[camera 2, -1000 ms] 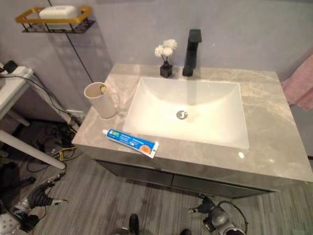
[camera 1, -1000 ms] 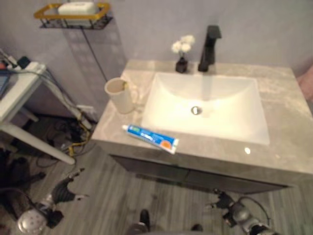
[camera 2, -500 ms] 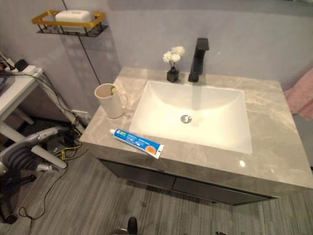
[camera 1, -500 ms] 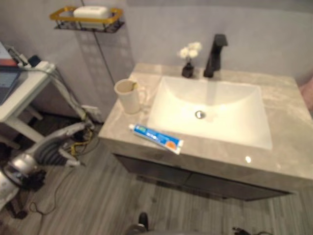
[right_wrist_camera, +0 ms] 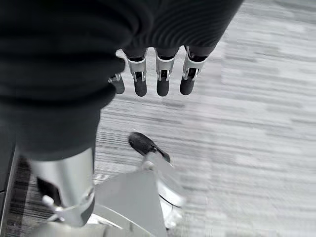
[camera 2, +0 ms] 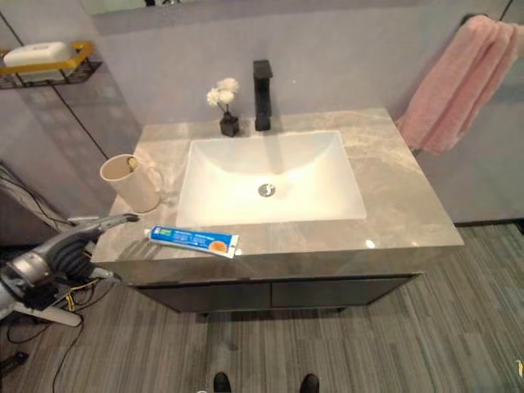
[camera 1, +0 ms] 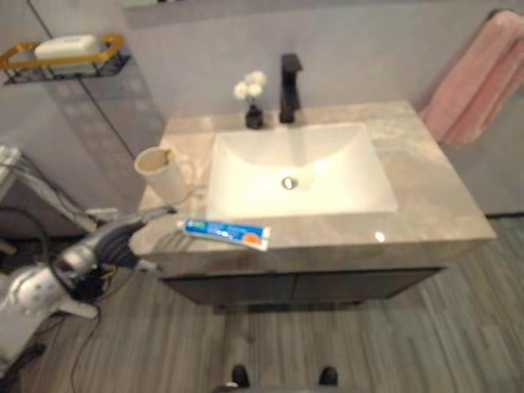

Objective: Put brush and paste in cup on sink, flatten towel.

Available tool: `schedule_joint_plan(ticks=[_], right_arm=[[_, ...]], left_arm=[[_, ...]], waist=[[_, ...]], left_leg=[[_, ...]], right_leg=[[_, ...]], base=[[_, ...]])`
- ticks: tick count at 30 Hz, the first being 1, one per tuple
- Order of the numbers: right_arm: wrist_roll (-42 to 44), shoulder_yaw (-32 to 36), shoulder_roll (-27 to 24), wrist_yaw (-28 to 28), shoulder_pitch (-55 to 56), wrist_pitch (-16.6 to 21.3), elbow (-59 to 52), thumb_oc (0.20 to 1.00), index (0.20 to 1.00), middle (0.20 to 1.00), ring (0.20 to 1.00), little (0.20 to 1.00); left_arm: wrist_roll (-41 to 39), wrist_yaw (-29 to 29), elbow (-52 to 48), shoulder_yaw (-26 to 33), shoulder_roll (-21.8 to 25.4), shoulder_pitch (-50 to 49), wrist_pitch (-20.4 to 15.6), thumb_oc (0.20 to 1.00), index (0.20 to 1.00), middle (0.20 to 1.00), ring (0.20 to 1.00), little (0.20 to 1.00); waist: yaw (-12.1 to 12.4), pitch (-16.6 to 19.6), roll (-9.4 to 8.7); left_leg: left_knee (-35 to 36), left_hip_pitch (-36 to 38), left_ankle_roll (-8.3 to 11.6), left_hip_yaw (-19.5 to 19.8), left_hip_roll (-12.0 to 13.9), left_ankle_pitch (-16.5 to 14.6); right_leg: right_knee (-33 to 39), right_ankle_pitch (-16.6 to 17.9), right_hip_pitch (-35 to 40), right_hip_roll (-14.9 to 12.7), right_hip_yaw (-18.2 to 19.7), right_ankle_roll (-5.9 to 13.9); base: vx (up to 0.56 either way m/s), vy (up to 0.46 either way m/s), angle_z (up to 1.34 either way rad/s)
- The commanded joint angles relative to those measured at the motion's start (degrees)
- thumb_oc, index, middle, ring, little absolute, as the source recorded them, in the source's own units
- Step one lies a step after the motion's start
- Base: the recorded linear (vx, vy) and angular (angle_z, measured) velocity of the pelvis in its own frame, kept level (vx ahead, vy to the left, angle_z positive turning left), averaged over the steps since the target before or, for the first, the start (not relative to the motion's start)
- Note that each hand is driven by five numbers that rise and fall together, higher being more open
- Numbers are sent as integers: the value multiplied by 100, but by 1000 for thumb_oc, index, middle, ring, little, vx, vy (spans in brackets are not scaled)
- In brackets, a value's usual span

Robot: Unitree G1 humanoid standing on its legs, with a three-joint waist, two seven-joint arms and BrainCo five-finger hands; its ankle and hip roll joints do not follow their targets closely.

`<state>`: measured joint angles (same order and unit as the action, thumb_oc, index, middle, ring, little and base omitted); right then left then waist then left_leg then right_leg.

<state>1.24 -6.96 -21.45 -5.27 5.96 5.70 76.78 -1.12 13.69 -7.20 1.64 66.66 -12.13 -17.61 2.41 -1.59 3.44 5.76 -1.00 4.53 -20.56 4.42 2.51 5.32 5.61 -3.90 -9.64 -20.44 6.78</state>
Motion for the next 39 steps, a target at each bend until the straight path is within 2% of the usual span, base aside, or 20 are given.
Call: schedule_joint_plan(ticks=[1,6,13,16,17,18,20,26,31,37,39], right_arm=[[129,-60,52,-4,17,-2,-14,1000,1000,1000,1000,1000],[119,-95,35,1,-23,16,-68,1000,1000,1000,1000,1000],[120,-223,-47,37,-157,74,-362,1000,1000,1000,1000,1000],[143,-292,-51,66,-214,107,-519,1000,1000,1000,1000,1000],[140,-315,-36,91,-215,124,-591,1000,1000,1000,1000,1000],[143,-330,-11,94,-213,127,-623,1000,1000,1000,1000,1000],[137,-335,1,113,-208,120,-655,1000,1000,1000,1000,1000],[15,-389,2,193,-196,127,-660,1000,1000,1000,1000,1000],[-7,-361,-24,247,-202,121,-664,1000,1000,1000,1000,1000],[424,-35,-16,271,-162,145,-720,1000,1000,1000,1000,1000],[1077,557,-91,350,-70,232,-942,1000,1000,1000,1000,1000]], left_arm=[[70,-168,229,62,242,405,-170,1000,1000,1000,1000,1000],[276,-206,653,-221,172,525,-202,1000,1000,1000,1000,1000],[518,-252,1504,-989,-29,1049,-174,1000,1000,1000,1000,1000],[919,-313,1916,-1336,-154,1270,-166,1000,1000,1000,1000,1000],[1095,-344,2074,-1394,-297,1320,-106,950,950,950,950,950],[1190,-389,2212,-1440,-465,1374,-53,576,576,576,576,576],[1363,-431,2360,-1587,-622,1495,-24,200,200,200,200,200],[1845,-666,2756,-2031,-1059,1844,10,200,200,200,200,200],[1946,-750,2874,-2046,-1296,1830,49,200,200,200,200,200],[1865,-859,2456,-1682,-1516,1658,68,200,200,200,200,200],[1640,-906,1852,-1247,-1592,1464,47,200,200,200,200,200]], waist=[[-101,-119,-233],[-213,-142,-281],[-287,-186,-329],[-328,-209,-372],[-335,-208,-398],[-344,-208,-414],[-359,-201,-432],[-411,-167,-468],[-435,-145,-482],[-432,-71,-502],[-449,0,-509]], left_leg=[[-76,28,-186,494,-5,-599],[-76,55,-225,335,-30,-635],[-76,30,-253,193,-50,-647],[-76,23,-260,155,-47,-653],[-76,20,-262,142,-42,-660],[-76,20,-262,140,-40,-658],[-76,9,-262,150,-30,-658],[-76,-2,-253,174,-14,-657],[-76,5,-249,151,2,-661],[-76,100,-238,155,33,-682],[-76,173,-229,183,61,-687]], right_leg=[[-32,69,10,-382,16,595],[-32,131,-133,-387,212,619],[-32,198,-284,-379,374,645],[-32,218,-321,-378,406,651],[-32,225,-336,-378,413,654],[-32,223,-338,-376,410,652],[-32,215,-334,-375,396,650],[-32,191,-319,-361,365,636],[-32,181,-332,-345,385,629],[-32,138,-226,-318,380,615],[-32,87,-126,-298,349,603]], base=[[44,60,-25],[26,37,-25],[10,25,-21],[3,5,-2],[0,0,0],[0,0,0],[0,0,0],[0,0,0],[0,0,0],[0,0,0],[-9,-16,0]])
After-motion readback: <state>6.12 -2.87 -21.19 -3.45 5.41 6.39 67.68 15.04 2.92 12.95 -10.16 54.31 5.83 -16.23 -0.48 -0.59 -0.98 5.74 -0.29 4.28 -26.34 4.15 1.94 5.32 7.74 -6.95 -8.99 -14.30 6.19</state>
